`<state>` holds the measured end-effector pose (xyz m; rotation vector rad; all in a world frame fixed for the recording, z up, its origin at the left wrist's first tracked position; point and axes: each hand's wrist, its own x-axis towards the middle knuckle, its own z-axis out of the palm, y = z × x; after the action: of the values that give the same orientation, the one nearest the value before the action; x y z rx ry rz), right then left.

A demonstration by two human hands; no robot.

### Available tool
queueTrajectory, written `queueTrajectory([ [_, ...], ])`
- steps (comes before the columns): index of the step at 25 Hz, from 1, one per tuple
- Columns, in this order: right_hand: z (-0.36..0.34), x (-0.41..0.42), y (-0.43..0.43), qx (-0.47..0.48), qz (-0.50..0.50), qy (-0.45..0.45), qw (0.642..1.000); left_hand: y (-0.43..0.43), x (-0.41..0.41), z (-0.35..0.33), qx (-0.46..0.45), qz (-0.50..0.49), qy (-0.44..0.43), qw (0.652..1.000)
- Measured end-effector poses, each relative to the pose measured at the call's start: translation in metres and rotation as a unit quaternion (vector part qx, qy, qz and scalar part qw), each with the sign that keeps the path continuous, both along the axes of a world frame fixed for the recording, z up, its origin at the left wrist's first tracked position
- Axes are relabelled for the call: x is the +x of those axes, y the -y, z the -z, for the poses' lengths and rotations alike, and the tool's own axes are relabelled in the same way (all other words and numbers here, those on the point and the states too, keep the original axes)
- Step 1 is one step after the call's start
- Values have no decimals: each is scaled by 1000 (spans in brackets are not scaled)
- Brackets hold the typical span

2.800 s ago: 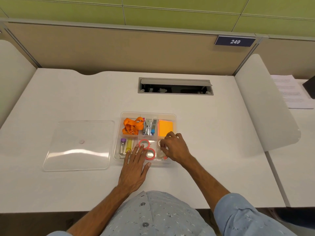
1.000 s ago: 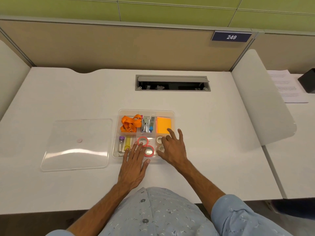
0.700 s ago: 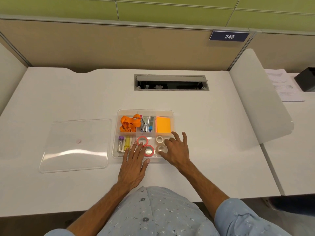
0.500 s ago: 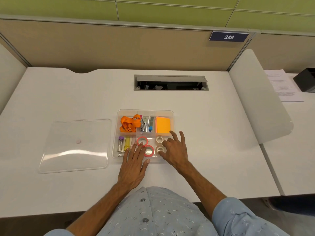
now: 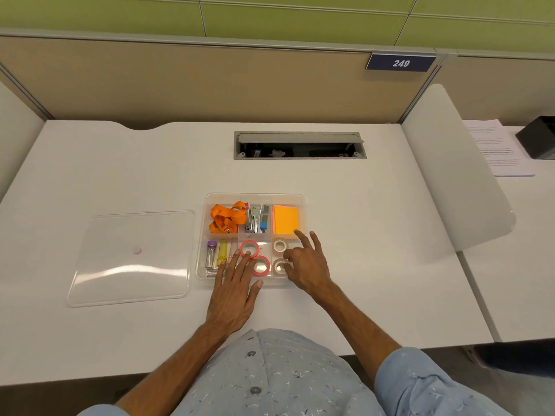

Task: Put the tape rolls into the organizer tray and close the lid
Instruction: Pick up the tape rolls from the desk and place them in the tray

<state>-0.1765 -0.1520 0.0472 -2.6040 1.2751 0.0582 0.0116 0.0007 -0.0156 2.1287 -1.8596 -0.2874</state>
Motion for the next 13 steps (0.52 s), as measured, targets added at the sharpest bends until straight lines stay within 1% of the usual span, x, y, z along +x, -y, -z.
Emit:
queueTrajectory([
  [2, 2, -2, 0, -3, -13, -25, 1000, 0, -1, -1, -3, 0, -1, 1000],
  [6, 7, -1, -2, -9, -27, -4, 1000, 0, -1, -1, -6, -1, -2, 1000],
  [13, 14, -3, -2, -29, -40, 4, 999, 0, -3, -1, -4, -9, 4, 1000],
])
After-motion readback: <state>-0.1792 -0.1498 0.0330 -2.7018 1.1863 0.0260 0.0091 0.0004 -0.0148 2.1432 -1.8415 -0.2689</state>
